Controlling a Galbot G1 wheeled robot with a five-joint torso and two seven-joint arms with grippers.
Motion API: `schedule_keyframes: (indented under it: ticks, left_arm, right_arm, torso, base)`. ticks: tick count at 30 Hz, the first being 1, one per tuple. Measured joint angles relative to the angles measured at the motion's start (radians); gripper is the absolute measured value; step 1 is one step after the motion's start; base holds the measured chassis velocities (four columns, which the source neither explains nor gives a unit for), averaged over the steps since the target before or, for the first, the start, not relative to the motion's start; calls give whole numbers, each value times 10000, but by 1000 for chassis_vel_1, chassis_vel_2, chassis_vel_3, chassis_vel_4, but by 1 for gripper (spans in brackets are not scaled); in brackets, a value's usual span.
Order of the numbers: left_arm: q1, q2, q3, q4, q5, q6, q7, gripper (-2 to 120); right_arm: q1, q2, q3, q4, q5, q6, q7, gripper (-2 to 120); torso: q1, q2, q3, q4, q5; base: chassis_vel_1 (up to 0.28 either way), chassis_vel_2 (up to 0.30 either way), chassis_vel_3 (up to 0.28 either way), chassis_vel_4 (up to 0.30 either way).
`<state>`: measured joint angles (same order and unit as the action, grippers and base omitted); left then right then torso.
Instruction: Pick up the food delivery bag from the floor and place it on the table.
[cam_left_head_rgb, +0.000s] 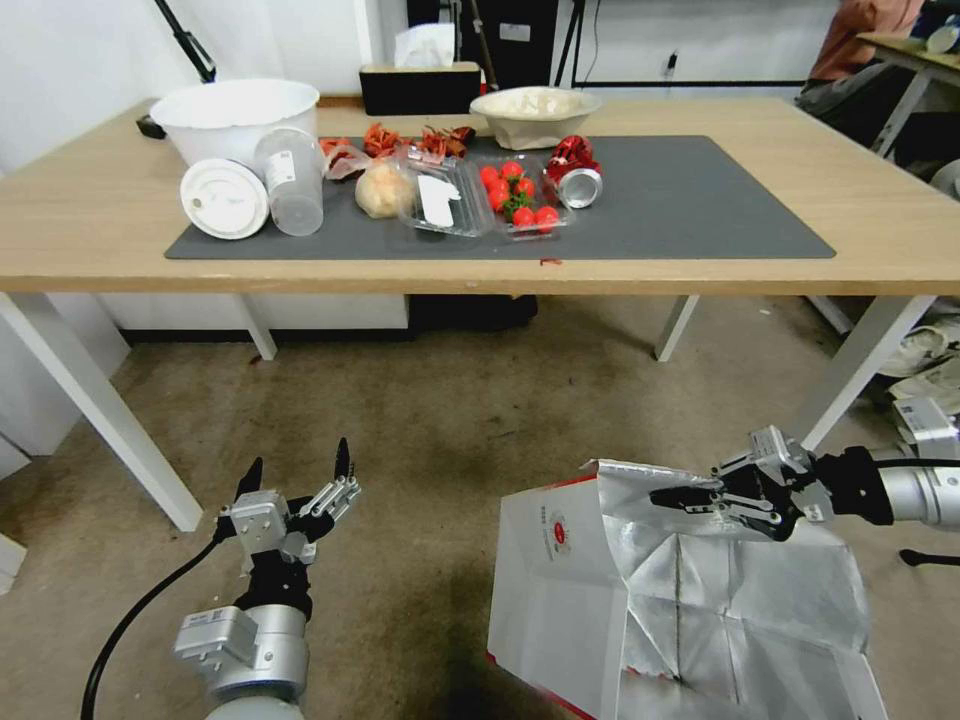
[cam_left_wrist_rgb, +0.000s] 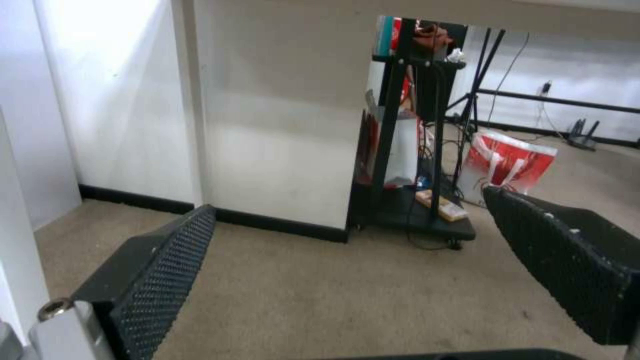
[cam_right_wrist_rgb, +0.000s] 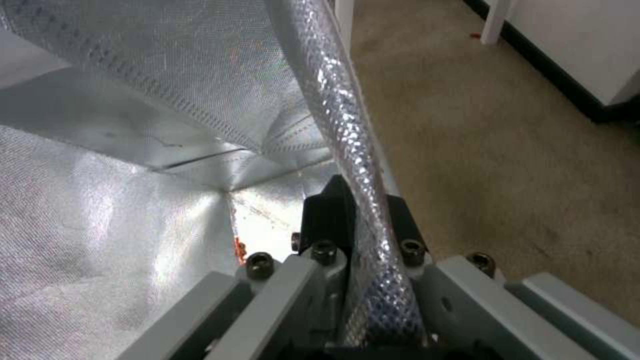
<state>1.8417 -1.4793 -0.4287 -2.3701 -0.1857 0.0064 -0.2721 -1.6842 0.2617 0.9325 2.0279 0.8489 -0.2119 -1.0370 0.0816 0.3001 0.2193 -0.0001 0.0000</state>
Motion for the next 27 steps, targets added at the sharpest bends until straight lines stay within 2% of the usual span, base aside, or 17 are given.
schedule_keyframes:
  ticks: [12, 18, 27]
  left_arm:
    - [11, -15, 1, -31, -2, 3, -6, 100]
    - [30, -12, 1, -38, 0, 3, -9, 100]
    - [72, -1, 1, -101, 18, 9, -22, 100]
  right_arm:
    - [12, -32, -21, -2, -39, 19, 0, 0]
    - [8, -41, -26, -2, -44, 20, -3, 0]
    - [8, -71, -41, 42, -45, 21, -30, 0]
  torso:
    - [163, 523, 362, 0, 0]
    - [198, 643, 444, 0, 0]
    - [356, 1108, 751, 0, 0]
  base:
    - [0, 0, 0, 0]
    - [0, 0, 0, 0]
    - [0, 0, 0, 0]
